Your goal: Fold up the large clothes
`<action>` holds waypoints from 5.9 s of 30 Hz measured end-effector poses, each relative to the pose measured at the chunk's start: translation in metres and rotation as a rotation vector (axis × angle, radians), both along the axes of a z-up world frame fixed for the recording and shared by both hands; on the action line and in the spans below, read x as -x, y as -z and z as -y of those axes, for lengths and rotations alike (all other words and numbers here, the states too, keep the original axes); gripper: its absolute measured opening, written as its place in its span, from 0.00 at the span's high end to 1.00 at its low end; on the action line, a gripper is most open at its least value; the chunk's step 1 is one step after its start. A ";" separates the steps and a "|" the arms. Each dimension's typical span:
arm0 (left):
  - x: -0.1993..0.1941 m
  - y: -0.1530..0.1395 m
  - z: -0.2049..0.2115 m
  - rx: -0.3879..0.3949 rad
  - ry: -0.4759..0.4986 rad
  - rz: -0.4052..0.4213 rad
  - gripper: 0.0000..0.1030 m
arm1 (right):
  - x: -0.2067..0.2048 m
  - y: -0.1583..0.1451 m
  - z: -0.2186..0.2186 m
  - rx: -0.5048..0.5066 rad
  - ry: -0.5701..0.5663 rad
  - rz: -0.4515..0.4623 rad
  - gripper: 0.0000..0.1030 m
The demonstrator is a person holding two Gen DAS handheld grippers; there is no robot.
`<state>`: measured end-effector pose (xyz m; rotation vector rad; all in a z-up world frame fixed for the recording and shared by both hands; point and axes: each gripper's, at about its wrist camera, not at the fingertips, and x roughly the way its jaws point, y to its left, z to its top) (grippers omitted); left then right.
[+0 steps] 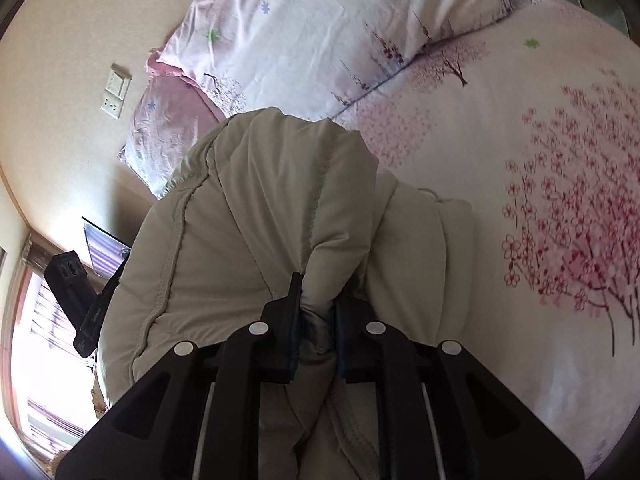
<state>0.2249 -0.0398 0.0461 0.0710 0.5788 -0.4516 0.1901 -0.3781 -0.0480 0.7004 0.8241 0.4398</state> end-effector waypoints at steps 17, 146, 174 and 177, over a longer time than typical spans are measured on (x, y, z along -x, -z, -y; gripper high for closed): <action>0.007 0.037 0.009 -0.079 -0.024 -0.014 0.10 | 0.000 0.007 0.000 -0.009 0.023 -0.006 0.85; -0.023 0.020 -0.035 0.284 0.155 -0.340 0.02 | 0.030 -0.044 0.026 0.049 0.143 -0.079 0.01; -0.033 0.065 -0.030 0.455 0.291 -0.565 0.02 | -0.035 0.042 -0.018 -0.260 -0.205 -0.372 0.01; -0.038 0.070 -0.034 0.481 0.298 -0.593 0.02 | -0.034 0.044 -0.018 -0.276 -0.198 -0.372 0.01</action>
